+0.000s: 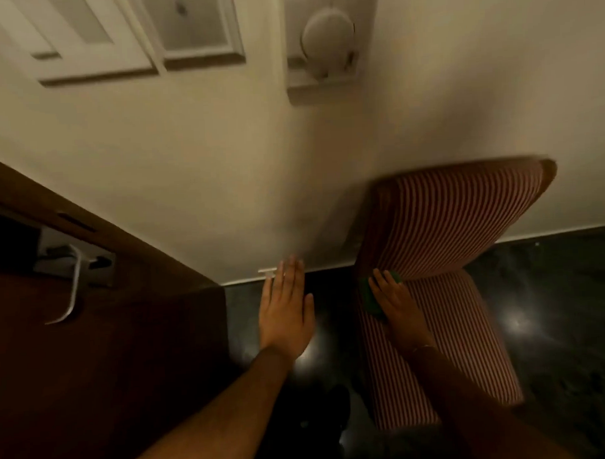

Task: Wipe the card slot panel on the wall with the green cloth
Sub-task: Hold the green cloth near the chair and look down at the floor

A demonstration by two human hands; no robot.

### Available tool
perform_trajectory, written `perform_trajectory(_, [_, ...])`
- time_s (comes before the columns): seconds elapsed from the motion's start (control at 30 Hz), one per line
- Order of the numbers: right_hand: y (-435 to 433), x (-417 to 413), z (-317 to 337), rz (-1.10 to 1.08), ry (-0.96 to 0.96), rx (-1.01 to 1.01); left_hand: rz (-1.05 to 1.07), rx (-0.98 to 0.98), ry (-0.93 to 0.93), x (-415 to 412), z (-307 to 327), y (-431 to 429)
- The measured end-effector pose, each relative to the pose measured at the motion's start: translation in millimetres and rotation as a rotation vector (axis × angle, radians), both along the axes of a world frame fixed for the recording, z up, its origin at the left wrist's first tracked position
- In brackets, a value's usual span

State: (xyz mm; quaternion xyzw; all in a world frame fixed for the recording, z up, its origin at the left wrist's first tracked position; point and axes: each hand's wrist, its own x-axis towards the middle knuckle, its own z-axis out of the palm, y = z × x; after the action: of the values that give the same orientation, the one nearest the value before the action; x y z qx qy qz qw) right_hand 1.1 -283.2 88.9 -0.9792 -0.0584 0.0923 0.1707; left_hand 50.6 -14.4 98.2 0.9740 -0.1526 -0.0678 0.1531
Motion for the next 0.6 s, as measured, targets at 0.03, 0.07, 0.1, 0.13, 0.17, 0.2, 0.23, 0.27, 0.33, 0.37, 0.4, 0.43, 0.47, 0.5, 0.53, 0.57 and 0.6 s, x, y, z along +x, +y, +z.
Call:
perform_trajectory(0.03, [-8,-4,-14,-0.006,0.036,0.013,-0.003,0.008,0.016,-6,-11,-4])
perform_trajectory(0.07, [-17,-8,-29,-0.014,0.064,0.022,0.001,0.007,0.035,-12,-21,-8])
perform_trajectory(0.1, [-26,-12,-43,-0.027,0.089,0.026,0.005,0.008,0.052,-19,-30,-12])
perform_trajectory(0.13, [-33,-15,-57,-0.053,0.119,0.033,0.005,0.015,0.065,-25,-39,-15])
perform_trajectory(0.17, [-41,-18,-70,-0.088,0.15,0.043,0.002,0.029,0.081,-30,-47,-17])
perform_trajectory(0.2, [-46,-22,-85,-0.121,0.189,0.059,-0.002,0.045,0.105,-36,-56,-18])
perform_trajectory(0.23, [-51,-24,-96,-0.153,0.219,0.073,-0.011,0.057,0.123,-41,-63,-19])
perform_trajectory(0.27, [-53,-25,-107,-0.186,0.255,0.089,-0.02,0.067,0.141,-46,-70,-19])
perform_trajectory(0.33, [-58,-25,-127,-0.237,0.329,0.117,-0.025,0.063,0.183,-53,-83,-19])
perform_trajectory(0.37, [-59,-25,-136,-0.253,0.365,0.127,-0.026,0.061,0.199,-56,-89,-19])
perform_trajectory(0.4, [-60,-25,-144,-0.269,0.399,0.135,-0.029,0.062,0.212,-59,-93,-19])
perform_trajectory(0.43, [-60,-24,-150,-0.283,0.427,0.137,-0.031,0.06,0.221,-62,-97,-19])
perform_trajectory(0.47, [-59,-23,-157,-0.297,0.443,0.134,-0.033,0.053,0.228,-63,-100,-19])
perform_trajectory(0.5, [-58,-22,-162,-0.314,0.439,0.126,-0.036,0.044,0.232,-65,-104,-20])
perform_trajectory(0.53, [-57,-20,-168,-0.329,0.422,0.117,-0.037,0.039,0.233,-66,-106,-21])
perform_trajectory(0.57, [-56,-18,-174,-0.337,0.393,0.109,-0.036,0.039,0.233,-67,-109,-23])
perform_trajectory(0.6, [-56,-15,-179,-0.343,0.359,0.099,-0.035,0.038,0.237,-68,-111,-24])
